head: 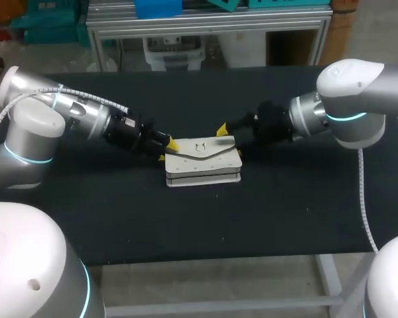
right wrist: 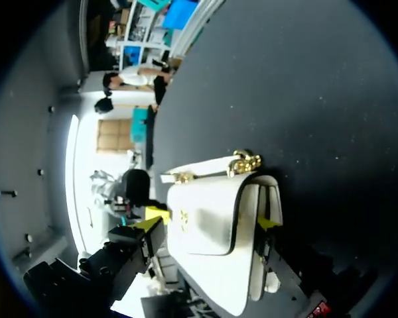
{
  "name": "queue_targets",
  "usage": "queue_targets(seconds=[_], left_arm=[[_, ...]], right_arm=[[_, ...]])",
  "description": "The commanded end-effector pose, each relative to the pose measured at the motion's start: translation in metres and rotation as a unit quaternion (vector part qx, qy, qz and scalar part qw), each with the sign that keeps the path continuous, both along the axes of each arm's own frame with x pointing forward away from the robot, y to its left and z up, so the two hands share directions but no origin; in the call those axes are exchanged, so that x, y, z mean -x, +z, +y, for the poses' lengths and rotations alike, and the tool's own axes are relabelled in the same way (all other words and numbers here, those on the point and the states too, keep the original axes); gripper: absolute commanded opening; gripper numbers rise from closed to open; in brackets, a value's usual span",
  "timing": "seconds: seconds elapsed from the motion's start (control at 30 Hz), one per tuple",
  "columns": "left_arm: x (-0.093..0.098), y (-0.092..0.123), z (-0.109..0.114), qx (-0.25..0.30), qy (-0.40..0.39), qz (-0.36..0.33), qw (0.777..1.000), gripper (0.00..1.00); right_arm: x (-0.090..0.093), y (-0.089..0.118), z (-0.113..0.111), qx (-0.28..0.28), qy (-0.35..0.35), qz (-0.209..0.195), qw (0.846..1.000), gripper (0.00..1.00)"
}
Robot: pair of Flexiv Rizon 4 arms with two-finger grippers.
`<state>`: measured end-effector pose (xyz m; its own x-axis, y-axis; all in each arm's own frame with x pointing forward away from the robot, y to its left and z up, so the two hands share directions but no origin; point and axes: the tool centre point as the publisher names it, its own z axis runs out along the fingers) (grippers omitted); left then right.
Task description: Pick up the bag, open it, inspect its contents, close it, and place it on the opposite side
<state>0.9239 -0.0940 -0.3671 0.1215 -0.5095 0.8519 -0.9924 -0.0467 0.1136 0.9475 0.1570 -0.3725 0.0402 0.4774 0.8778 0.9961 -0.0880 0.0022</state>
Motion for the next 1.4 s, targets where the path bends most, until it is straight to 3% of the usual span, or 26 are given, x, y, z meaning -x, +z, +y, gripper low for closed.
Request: queue_targets(seconds=[0.03, 0.07, 0.2, 0.43, 0.5, 0.53, 0.67, 0.73, 0.8, 0.83, 0.87, 0.93, 1.13, 1.4], left_arm=[[-0.003, -0.004, -0.01, -0.004, -0.003, 0.005, 1.0, 0.38], [-0.004, -0.005, -0.011, -0.005, -0.003, 0.006, 1.0, 0.39], [-0.005, -0.007, -0.013, -0.008, -0.005, 0.011, 1.0, 0.38], [-0.007, -0.013, -0.012, -0.009, -0.003, 0.02, 1.0, 0.49], [-0.007, -0.015, -0.012, -0.008, -0.002, 0.023, 1.0, 0.49], [-0.007, -0.015, -0.012, -0.008, -0.002, 0.024, 1.0, 0.49], [-0.005, -0.007, -0.012, -0.01, -0.001, 0.015, 1.0, 0.44], [-0.004, -0.004, -0.013, -0.01, -0.001, 0.012, 1.0, 0.31], [-0.003, -0.003, -0.014, -0.013, -0.003, 0.008, 1.0, 0.14], [-0.003, -0.003, -0.014, -0.015, -0.004, 0.008, 1.0, 0.04], [-0.003, -0.004, -0.016, -0.018, -0.005, 0.009, 1.0, 0.0], [-0.004, -0.009, -0.018, -0.022, -0.008, 0.013, 1.0, 0.0], [-0.004, -0.022, -0.019, -0.033, -0.008, 0.023, 0.999, 0.0], [-0.001, -0.029, -0.014, -0.034, -0.005, 0.034, 0.999, 0.0]], right_arm=[[0.0, -0.005, 0.006, 0.006, 0.004, 0.001, 1.0, 0.14], [0.0, -0.006, 0.006, 0.009, 0.007, -0.002, 1.0, 0.0], [0.001, -0.004, 0.008, 0.026, 0.01, -0.011, 1.0, 0.0], [0.002, -0.016, 0.011, 0.051, 0.01, -0.025, 0.998, 0.0], [0.002, -0.019, 0.011, 0.048, 0.009, -0.018, 0.999, 0.24], [0.002, -0.019, 0.011, 0.048, 0.009, -0.019, 0.999, 0.29], [0.004, -0.009, 0.01, 0.049, 0.008, -0.033, 0.998, 0.4], [0.005, -0.004, 0.009, 0.051, 0.008, -0.038, 0.998, 0.48], [0.006, -0.001, 0.009, 0.056, 0.006, -0.042, 0.998, 0.85], [0.007, 0.0, 0.008, 0.059, 0.002, -0.04, 0.997, 0.82], [0.007, 0.0, 0.008, 0.064, 0.0, -0.037, 0.997, 0.63], [0.006, -0.004, 0.01, 0.069, 0.003, -0.025, 0.997, 0.0], [0.005, -0.029, 0.011, 0.084, 0.002, 0.01, 0.996, 0.0], [0.009, -0.043, 0.009, 0.092, 0.0, 0.016, 0.996, 0.0]])
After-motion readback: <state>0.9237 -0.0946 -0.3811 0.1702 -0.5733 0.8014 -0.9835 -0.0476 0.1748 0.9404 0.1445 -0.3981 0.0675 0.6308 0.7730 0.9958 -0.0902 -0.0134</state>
